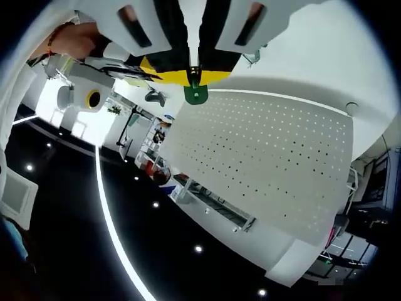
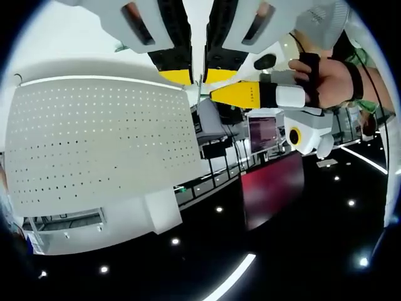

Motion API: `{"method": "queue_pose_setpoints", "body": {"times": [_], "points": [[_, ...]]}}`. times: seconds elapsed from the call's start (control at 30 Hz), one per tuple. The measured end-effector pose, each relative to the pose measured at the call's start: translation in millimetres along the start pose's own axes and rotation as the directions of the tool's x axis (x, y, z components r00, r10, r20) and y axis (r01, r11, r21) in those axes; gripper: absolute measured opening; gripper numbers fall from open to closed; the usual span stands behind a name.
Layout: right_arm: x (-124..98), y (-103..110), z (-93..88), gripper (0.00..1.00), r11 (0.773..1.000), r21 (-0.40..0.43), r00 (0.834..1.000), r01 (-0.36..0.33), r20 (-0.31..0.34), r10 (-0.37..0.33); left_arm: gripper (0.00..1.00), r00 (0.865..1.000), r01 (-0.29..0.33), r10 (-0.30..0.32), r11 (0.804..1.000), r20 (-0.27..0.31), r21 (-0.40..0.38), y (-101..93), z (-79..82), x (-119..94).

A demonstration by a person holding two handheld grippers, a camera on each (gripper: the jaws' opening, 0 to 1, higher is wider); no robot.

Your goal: Insert the hook assembly into the mounting plate slot until the hook locks in place.

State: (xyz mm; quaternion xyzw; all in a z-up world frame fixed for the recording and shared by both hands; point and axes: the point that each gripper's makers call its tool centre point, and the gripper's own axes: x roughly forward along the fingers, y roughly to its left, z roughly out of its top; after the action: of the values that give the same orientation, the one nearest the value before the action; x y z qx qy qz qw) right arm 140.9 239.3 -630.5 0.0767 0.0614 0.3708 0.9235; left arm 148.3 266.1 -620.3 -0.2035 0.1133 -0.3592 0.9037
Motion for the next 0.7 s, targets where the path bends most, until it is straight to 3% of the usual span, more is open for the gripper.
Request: {"method": "queue_pose_setpoints", "body": {"times": [0.3, 0.4, 0.7], "points": [[-7.3, -6.7, -8.0, 0.08, 1.000, 0.016, 0.999, 0.011, -0.035, -0.010, 0.03, 0.999, -0.052, 0.051, 0.993, 0.017, 0.106, 13.5, 17.4, 5.6], [-11.4, -15.1, -16.4, 0.09, 0.999, 0.001, 0.996, 0.040, -0.085, -0.040, 0.03, 0.997, -0.070, 0.064, 0.990, 0.052, 0.126, 18.3, 30.9, 8.6], [-21.7, -30.3, -16.5, 0.10, 0.996, 0.031, 0.994, 0.082, -0.076, -0.080, 0.03, 0.991, -0.126, 0.116, 0.972, 0.065, 0.199, 35.5, 45.7, 19.2]]}}
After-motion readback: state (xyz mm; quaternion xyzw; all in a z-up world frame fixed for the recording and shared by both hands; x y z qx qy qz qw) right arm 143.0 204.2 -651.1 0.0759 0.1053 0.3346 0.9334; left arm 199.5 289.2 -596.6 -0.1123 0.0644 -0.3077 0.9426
